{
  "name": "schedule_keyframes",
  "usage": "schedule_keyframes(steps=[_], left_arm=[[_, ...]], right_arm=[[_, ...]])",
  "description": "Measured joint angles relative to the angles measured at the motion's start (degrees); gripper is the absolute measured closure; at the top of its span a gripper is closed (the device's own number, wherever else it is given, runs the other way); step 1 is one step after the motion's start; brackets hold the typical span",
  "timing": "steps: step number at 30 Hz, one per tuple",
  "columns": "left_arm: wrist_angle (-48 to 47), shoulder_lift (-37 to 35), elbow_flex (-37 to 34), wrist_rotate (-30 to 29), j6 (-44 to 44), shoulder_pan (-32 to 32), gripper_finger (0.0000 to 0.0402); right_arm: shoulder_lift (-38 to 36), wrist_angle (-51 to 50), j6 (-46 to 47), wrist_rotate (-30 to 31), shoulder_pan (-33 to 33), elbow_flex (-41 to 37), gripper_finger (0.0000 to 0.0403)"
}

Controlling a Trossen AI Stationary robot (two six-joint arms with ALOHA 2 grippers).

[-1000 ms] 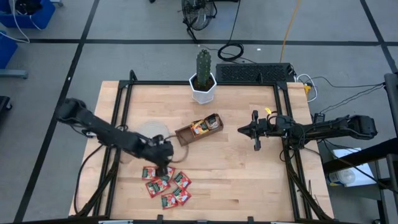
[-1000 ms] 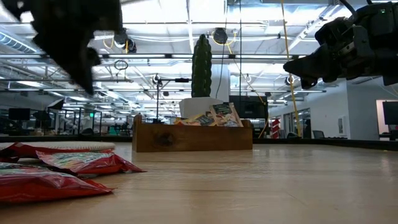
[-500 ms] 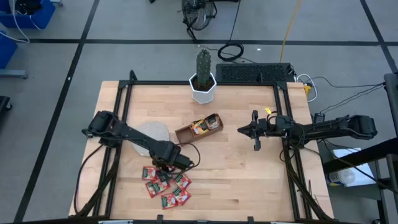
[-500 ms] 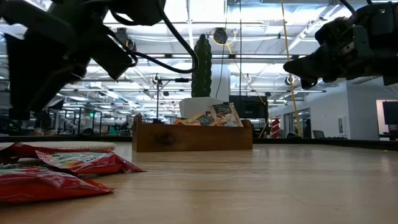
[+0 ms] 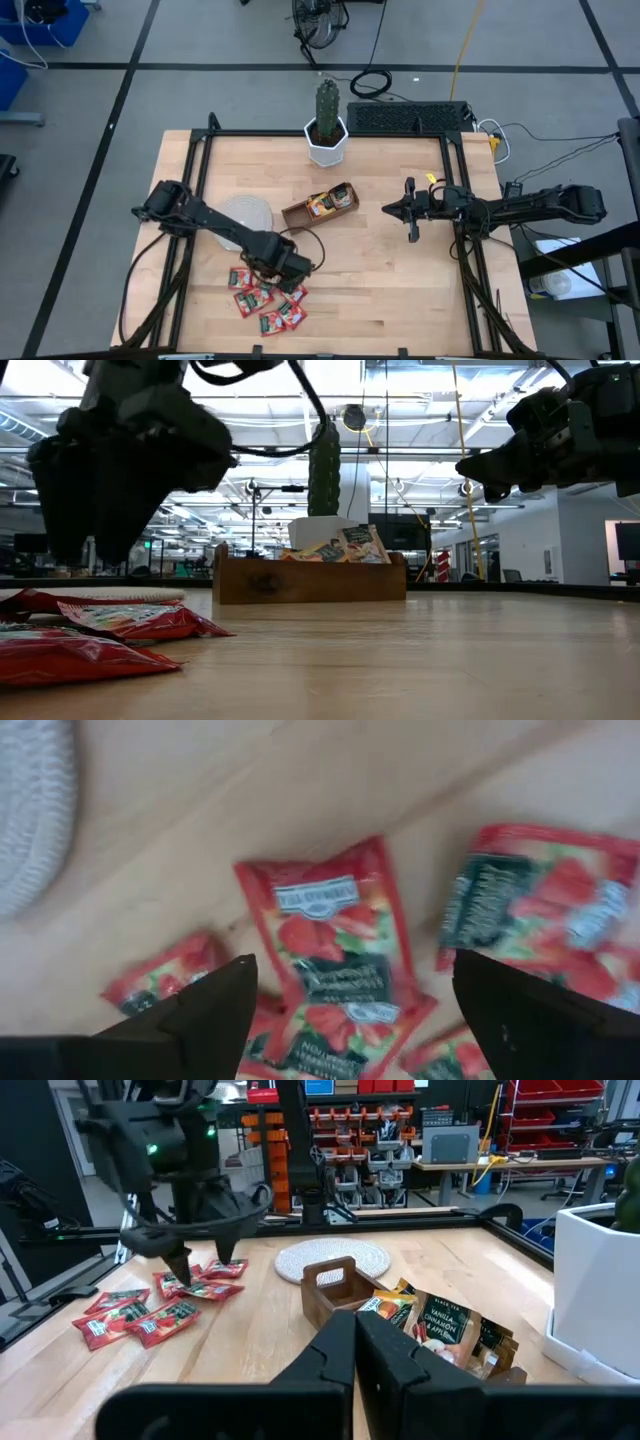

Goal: Pick & Place Tea
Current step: Put the red tea bag into the left section of the wooden organizer

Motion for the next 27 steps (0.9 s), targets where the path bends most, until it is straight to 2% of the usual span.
schedule_keyframes(steps=[5, 10, 15, 19, 22, 27], left_arm=[[0.20, -0.02, -0.01, -3.44, -7.52, -2.71, 0.0085], [0.24, 0.00, -2.57, -3.78, -12.84, -5.16, 0.0087], [2.30, 0.02, -7.18, -5.12, -13.10, -5.43, 0.0087], [14.72, -0.49, -11.45, -3.83, -11.18, -5.42, 0.0087], [19.45, -0.71, -13.98, -3.07, -10.44, -5.43, 0.0087], [18.65, -0.68, -14.85, -3.70, -8.97, -5.45, 0.0087]], right_arm=[[-0.02, 0.17, -0.01, 0.00, -0.01, 0.00, 0.0403], [-0.02, 0.01, -0.01, 0.00, 0.00, 0.00, 0.0403], [-0.02, 0.00, -0.01, 0.00, -0.01, 0.01, 0.0403], [-0.02, 0.00, -0.01, 0.00, 0.00, 0.00, 0.0403], [-0.05, 0.01, 0.00, 0.00, 0.00, 0.00, 0.0403], [-0.04, -0.16, 0.01, -0.01, 0.01, 0.00, 0.0403]])
